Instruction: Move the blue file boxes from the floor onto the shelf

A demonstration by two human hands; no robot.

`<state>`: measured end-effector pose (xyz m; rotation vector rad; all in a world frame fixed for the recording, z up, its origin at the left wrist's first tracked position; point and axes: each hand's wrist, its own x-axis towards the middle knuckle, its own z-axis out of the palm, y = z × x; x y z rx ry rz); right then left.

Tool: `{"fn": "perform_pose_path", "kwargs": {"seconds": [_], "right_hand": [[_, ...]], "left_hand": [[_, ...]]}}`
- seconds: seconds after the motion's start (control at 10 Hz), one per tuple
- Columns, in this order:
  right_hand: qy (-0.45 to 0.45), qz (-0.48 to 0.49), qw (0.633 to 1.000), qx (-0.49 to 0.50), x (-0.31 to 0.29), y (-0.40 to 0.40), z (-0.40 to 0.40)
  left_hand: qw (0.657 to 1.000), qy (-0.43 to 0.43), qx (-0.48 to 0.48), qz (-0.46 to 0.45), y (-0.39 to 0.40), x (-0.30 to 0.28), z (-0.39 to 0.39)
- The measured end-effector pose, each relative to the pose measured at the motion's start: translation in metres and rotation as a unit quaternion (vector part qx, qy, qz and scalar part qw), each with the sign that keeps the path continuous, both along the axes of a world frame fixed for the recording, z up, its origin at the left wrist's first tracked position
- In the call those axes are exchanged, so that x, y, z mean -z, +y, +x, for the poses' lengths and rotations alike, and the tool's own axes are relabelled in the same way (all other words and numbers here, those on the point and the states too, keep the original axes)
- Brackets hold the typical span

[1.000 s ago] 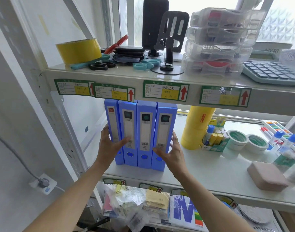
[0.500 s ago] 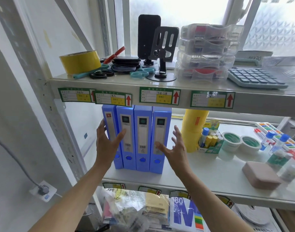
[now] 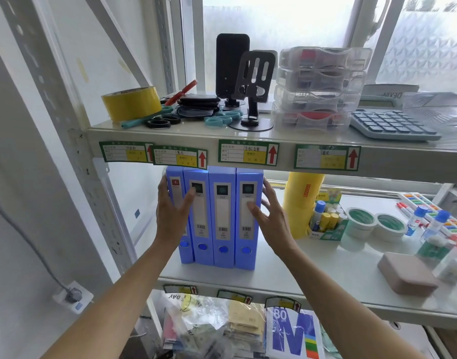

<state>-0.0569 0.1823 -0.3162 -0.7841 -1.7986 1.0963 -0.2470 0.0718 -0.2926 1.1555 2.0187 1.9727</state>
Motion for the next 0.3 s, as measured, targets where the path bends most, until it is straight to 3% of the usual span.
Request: {"fn": "perform_pose_path", "kwargs": {"seconds": [0.3], "right_hand": [[0.048, -0.021, 0.998, 0.026, 0.0036, -0.0004, -0.0016]], "left_hand": [[0.999, 0.004, -0.039, -0.001, 0.0033, 0.0044, -0.0063]]}}
